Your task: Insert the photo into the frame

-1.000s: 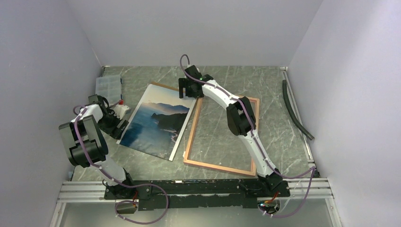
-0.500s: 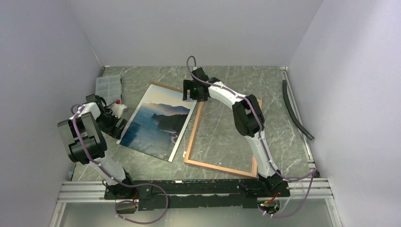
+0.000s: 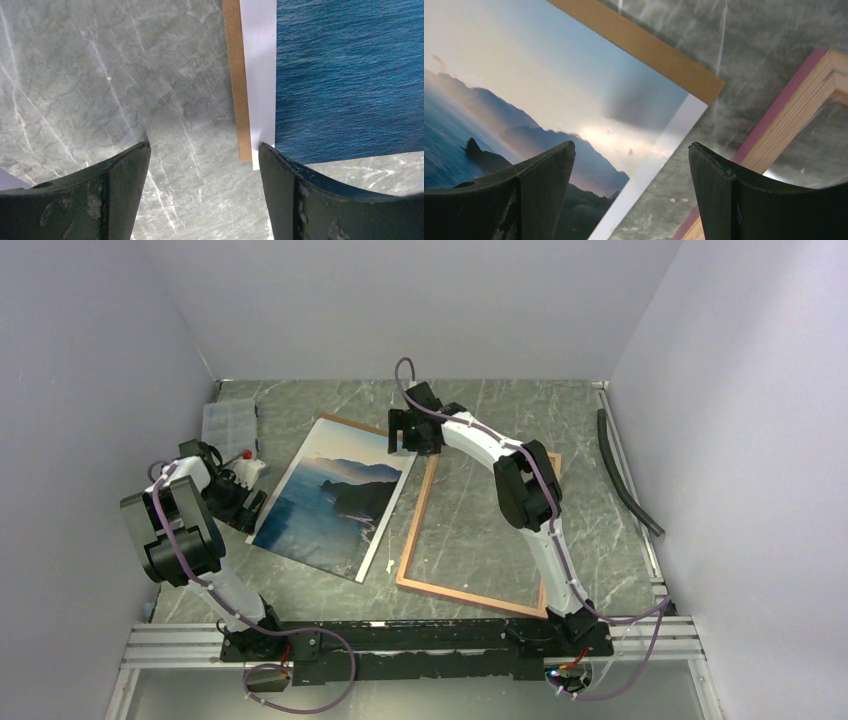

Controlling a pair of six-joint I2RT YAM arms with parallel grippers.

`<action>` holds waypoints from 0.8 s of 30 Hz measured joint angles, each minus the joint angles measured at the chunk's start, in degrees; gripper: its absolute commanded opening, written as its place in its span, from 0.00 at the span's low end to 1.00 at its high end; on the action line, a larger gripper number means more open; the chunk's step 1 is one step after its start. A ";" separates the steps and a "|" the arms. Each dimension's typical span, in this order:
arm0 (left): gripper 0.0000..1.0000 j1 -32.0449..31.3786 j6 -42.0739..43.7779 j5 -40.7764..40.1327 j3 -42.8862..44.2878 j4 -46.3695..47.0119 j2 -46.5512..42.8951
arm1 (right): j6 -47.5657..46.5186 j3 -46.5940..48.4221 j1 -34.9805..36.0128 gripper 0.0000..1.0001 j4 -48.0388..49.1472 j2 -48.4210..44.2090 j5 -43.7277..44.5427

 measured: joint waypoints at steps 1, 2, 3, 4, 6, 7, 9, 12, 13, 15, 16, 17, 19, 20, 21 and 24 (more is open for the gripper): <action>0.83 -0.02 0.00 0.00 -0.02 0.04 0.07 | -0.02 1.11 0.04 0.87 -0.09 0.33 0.31; 0.83 -0.04 -0.04 -0.02 -0.02 0.07 0.15 | -0.07 2.34 0.04 0.87 -0.22 0.68 0.83; 0.83 -0.04 -0.07 -0.02 -0.02 0.09 0.22 | -0.20 3.41 0.04 0.87 -0.35 1.01 1.40; 0.83 -0.04 -0.09 -0.02 0.00 0.11 0.26 | -0.28 4.63 0.07 0.87 -0.35 1.46 1.79; 0.83 -0.04 -0.15 -0.04 0.00 0.17 0.31 | -0.42 6.62 0.09 0.87 -0.33 2.29 2.29; 0.83 -0.04 -0.15 -0.04 0.00 0.17 0.31 | -0.44 7.67 0.07 0.87 -0.39 2.82 2.60; 0.83 -0.04 -0.15 -0.07 0.00 0.17 0.31 | -0.46 9.29 0.00 0.88 -0.46 3.98 2.78; 0.83 -0.04 -0.15 -0.07 0.00 0.17 0.31 | -0.50 9.75 -0.02 0.88 -0.76 5.07 2.95; 0.83 -0.04 -0.15 -0.07 0.00 0.17 0.31 | -0.61 9.75 -0.04 0.88 -0.98 5.42 3.04; 0.83 -0.04 -0.15 -0.07 0.00 0.20 0.31 | -0.92 9.75 -0.11 0.87 -1.40 6.16 3.32; 0.83 -0.04 -0.15 -0.07 0.00 0.17 0.31 | -1.07 9.75 -0.17 0.87 -1.49 6.47 3.50; 0.83 -0.04 -0.17 -0.07 0.00 0.20 0.31 | -1.29 9.81 -0.15 0.87 -1.51 6.51 3.63; 0.83 -0.04 -0.15 -0.11 0.00 0.20 0.31 | -1.51 9.92 -0.13 0.87 -1.33 6.51 4.07; 0.83 -0.04 -0.15 -0.11 0.00 0.20 0.31 | -1.53 9.92 -0.13 0.87 -1.36 6.51 4.13; 0.83 -0.07 -0.15 -0.13 0.00 0.20 0.31 | -1.55 9.92 -0.15 0.88 -1.33 6.51 4.17; 0.82 -0.15 -0.17 -0.17 0.00 0.22 0.31 | -1.81 9.92 -0.17 0.88 -1.31 6.54 4.50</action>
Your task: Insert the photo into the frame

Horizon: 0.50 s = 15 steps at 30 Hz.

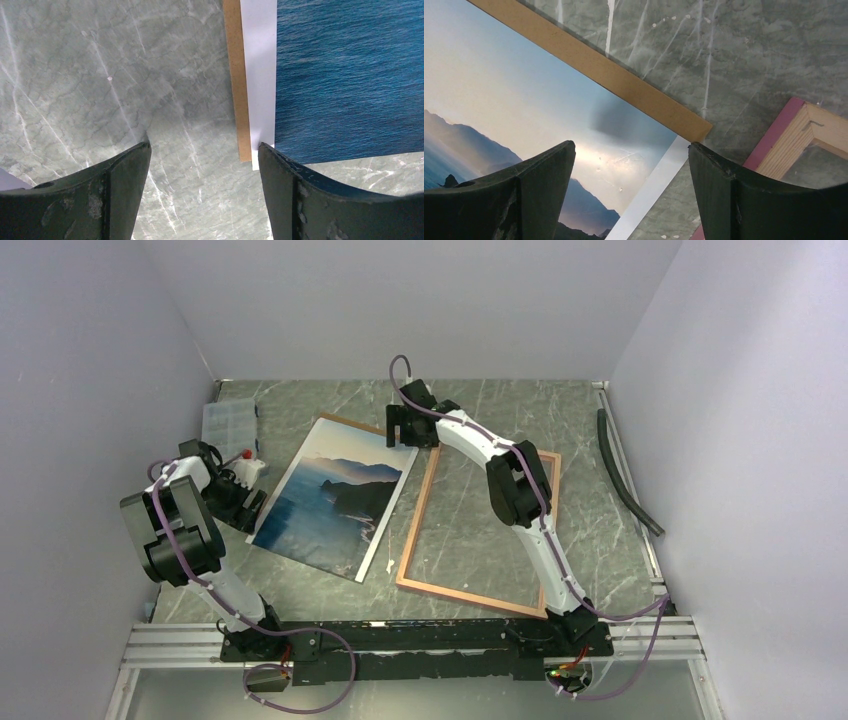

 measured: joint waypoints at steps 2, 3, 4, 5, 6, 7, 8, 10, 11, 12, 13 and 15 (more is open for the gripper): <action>0.82 0.00 0.00 0.00 0.00 0.00 0.00 | -0.11 0.00 -0.09 0.88 0.02 0.04 0.26; 0.82 0.00 0.02 0.00 0.00 0.00 0.00 | -0.15 0.00 -0.17 0.88 0.04 0.04 0.37; 0.82 0.00 0.02 0.00 0.00 0.00 0.02 | -0.15 0.00 -0.24 0.88 0.02 0.04 0.57; 0.82 0.00 0.02 -0.02 0.00 0.00 0.02 | -0.15 -0.02 -0.37 0.88 0.00 0.04 0.74; 0.82 0.00 0.02 -0.02 0.00 0.00 0.04 | -0.15 -0.04 -0.52 0.87 0.00 0.07 0.81; 0.82 0.00 0.02 0.00 0.00 -0.02 0.04 | -0.15 -0.07 -0.63 0.87 0.00 0.07 0.94; 0.82 0.00 0.02 0.00 0.00 -0.02 0.04 | -0.15 -0.07 -0.79 0.87 0.00 0.07 0.94; 0.82 0.00 0.00 -0.02 0.00 -0.02 0.04 | -0.13 -0.20 -0.87 0.87 0.09 0.07 0.92; 0.82 0.00 0.00 0.00 0.00 -0.02 0.04 | -0.13 -0.39 -0.87 0.87 0.20 0.07 0.90; 0.82 -0.02 0.00 0.00 0.00 -0.02 0.04 | -0.13 -0.76 -0.87 0.87 0.44 0.07 0.83; 0.82 -0.07 0.00 0.00 0.00 -0.02 0.04 | -0.13 -0.94 -0.87 0.87 0.74 0.07 0.68; 0.82 -0.22 -0.02 0.00 0.00 -0.02 0.04 | -0.15 -1.01 -0.74 0.86 1.27 0.07 0.52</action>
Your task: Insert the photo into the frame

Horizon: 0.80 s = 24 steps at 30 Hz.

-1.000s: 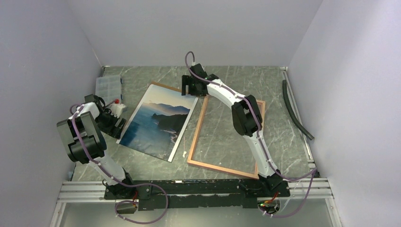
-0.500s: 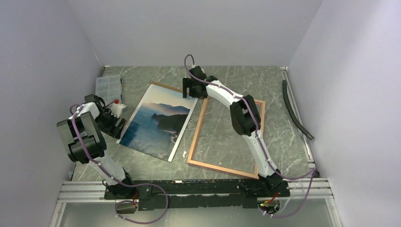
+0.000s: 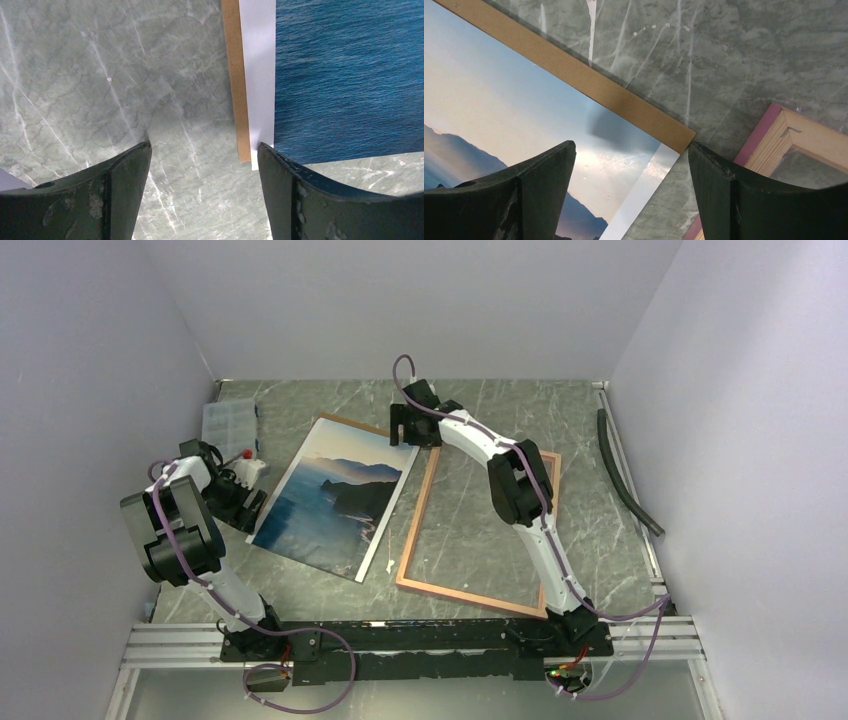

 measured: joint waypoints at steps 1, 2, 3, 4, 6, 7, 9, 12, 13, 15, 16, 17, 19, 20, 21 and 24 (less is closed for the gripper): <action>0.81 -0.07 0.00 0.00 0.00 0.00 0.00 | 0.02 0.00 0.13 0.86 0.02 0.00 -0.07; 0.82 -0.15 -0.04 -0.02 0.00 0.00 0.00 | 0.02 0.00 0.31 0.86 0.04 0.00 -0.07; 0.81 -0.22 -0.13 -0.07 0.00 0.00 0.00 | 0.00 0.00 0.46 0.86 0.04 0.00 0.00; 0.81 -0.28 -0.17 -0.11 0.00 -0.02 0.00 | -0.02 0.00 0.61 0.86 0.00 0.00 0.20; 0.81 -0.46 -0.31 -0.31 0.00 -0.02 0.00 | -0.07 0.00 0.90 0.85 -0.11 0.00 0.63; 0.81 -0.55 -0.35 -0.44 0.00 -0.02 0.00 | -0.15 0.00 1.07 0.85 -0.28 0.00 0.81; 0.81 -0.68 -0.37 -0.59 0.00 -0.02 0.00 | -0.39 0.04 1.49 0.85 -0.70 0.00 1.55; 0.81 -0.79 -0.44 -0.66 0.00 -0.02 0.02 | -0.52 0.39 2.23 0.85 -1.99 0.00 2.51; 0.81 -0.81 -0.66 -0.72 0.00 -0.02 0.04 | -0.59 0.52 2.47 0.85 -2.40 0.02 2.67; 0.81 -0.87 -0.79 -0.87 0.00 -0.02 0.04 | -0.90 0.68 2.93 0.84 -3.23 0.02 3.02; 0.81 -0.92 -0.81 -0.96 0.00 -0.02 0.04 | -1.07 0.72 3.17 0.85 -3.41 0.02 3.28; 0.81 -1.01 -0.81 -1.03 0.00 -0.02 0.07 | -1.31 0.96 3.37 0.84 -3.82 0.13 3.61; 0.81 -1.07 -0.81 -1.09 0.02 -0.04 0.09 | -1.77 1.95 3.69 0.84 -4.74 0.61 4.17; 0.80 -1.07 -0.83 -1.09 0.02 -0.04 0.09 | -2.16 2.75 3.89 0.84 -5.38 1.01 4.72; 0.80 -1.07 -0.83 -1.09 0.02 -0.04 0.09 | -2.49 3.26 4.07 0.85 -5.79 1.27 5.18; 0.80 -1.09 -0.83 -1.09 0.02 -0.04 0.09 | -3.67 4.74 4.76 0.85 -7.23 1.95 6.69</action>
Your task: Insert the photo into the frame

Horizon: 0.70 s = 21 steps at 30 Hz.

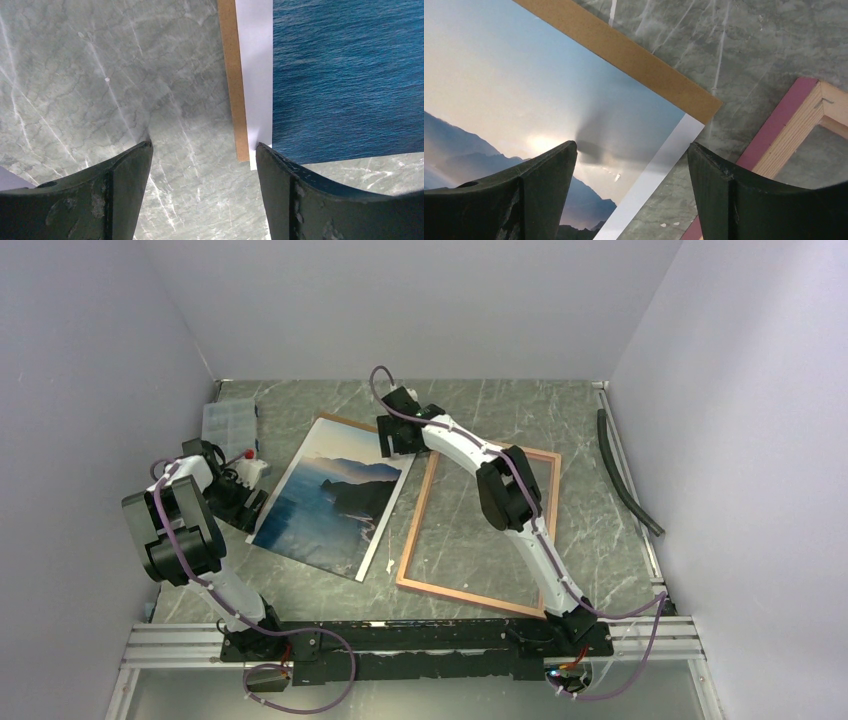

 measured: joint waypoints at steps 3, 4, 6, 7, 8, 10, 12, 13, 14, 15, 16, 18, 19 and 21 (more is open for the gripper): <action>0.80 -0.02 0.00 -0.02 0.00 -0.02 0.00 | -0.92 0.98 0.70 0.85 -1.03 0.22 1.29; 0.80 -0.02 0.00 -0.02 0.00 -0.02 0.00 | -1.16 1.27 0.94 0.85 -1.29 0.22 1.42; 0.80 -0.02 -0.02 -0.02 0.00 -0.04 0.02 | -1.64 1.92 1.57 0.85 -1.53 0.22 1.86; 0.80 -0.02 -0.02 -0.02 0.02 -0.07 0.02 | -1.92 2.23 1.90 0.85 -1.66 0.22 2.01; 0.80 -0.04 -0.02 -0.02 0.04 -0.11 0.07 | -2.12 2.49 2.12 0.85 -1.68 0.22 2.08; 0.80 -0.04 -0.07 -0.02 0.15 -0.24 0.17 | -2.45 2.73 2.51 0.85 -1.64 0.22 2.05; 0.80 -0.04 -0.09 -0.02 0.24 -0.37 0.24 | -2.73 2.80 2.95 0.85 -1.66 0.22 2.03; 0.80 -0.07 -0.07 -0.04 0.26 -0.37 0.24 | -2.78 2.80 3.08 0.85 -1.68 0.22 1.95; 0.79 -0.09 -0.09 -0.07 0.26 -0.39 0.24 | -2.80 2.80 3.17 0.85 -1.66 0.22 1.84; 0.79 -0.09 -0.09 -0.09 0.26 -0.39 0.24 | -2.80 2.80 3.21 0.85 -1.64 0.22 1.75; 0.79 -0.09 -0.07 -0.07 0.26 -0.39 0.24 | -2.80 2.80 3.19 0.85 -1.60 0.22 1.55; 0.79 -0.09 -0.07 -0.09 0.26 -0.39 0.24 | -2.78 1.99 3.10 0.85 -0.42 0.15 1.03; 0.79 -0.09 -0.07 -0.09 0.26 -0.39 0.26 | -2.71 0.52 2.93 0.85 1.31 -0.22 0.20; 0.79 -0.09 -0.07 -0.11 0.26 -0.39 0.26 | -2.08 -4.11 2.49 0.84 5.53 -1.66 -1.95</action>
